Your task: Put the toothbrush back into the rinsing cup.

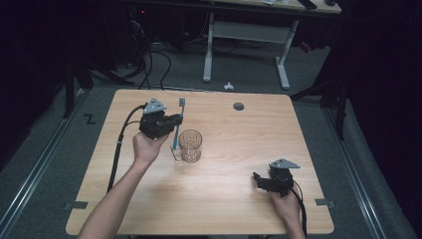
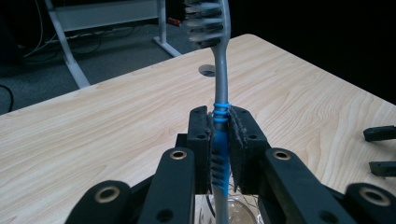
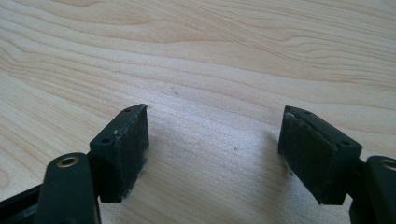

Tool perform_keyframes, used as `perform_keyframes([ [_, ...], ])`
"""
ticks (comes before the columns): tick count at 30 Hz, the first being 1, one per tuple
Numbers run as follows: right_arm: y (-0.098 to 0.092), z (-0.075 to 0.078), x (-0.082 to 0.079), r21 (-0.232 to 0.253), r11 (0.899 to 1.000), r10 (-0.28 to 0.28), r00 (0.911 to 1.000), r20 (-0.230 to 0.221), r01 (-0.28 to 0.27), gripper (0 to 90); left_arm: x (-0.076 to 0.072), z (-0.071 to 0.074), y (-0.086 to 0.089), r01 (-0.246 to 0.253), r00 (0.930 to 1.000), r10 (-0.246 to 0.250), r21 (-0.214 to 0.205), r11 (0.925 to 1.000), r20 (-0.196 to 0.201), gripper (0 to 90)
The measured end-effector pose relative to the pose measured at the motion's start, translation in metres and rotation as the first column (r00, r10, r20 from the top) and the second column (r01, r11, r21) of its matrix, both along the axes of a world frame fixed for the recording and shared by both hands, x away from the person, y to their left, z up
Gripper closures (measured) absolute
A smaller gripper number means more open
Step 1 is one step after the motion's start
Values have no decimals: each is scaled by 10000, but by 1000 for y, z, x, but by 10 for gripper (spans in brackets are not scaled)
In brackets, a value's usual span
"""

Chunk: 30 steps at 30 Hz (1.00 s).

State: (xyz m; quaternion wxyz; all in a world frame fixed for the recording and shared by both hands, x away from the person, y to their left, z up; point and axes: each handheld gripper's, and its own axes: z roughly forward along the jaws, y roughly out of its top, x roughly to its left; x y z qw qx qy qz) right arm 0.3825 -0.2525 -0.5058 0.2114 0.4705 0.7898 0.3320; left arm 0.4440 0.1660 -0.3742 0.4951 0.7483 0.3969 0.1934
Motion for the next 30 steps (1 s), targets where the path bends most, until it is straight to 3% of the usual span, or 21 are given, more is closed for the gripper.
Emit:
perform_keyframes([
  [13, 0, 0, 0, 3, 10000, -1, 10000, -2, 1, 247, -7, 0, 1, 98, 9999, -102, 320, 9994, 114, 793],
  [25, 0, 0, 0, 0, 10000, -1, 10000, -2, 1, 247, -11, -1, 5, 85, 9999, -82, 401, 9992, -57, 792],
  [30, 0, 0, 0, 2, 10000, 1, 10000, -3, -1, 247, -14, -2, 5, 134, 9999, -131, 626, 9979, -44, 792],
])
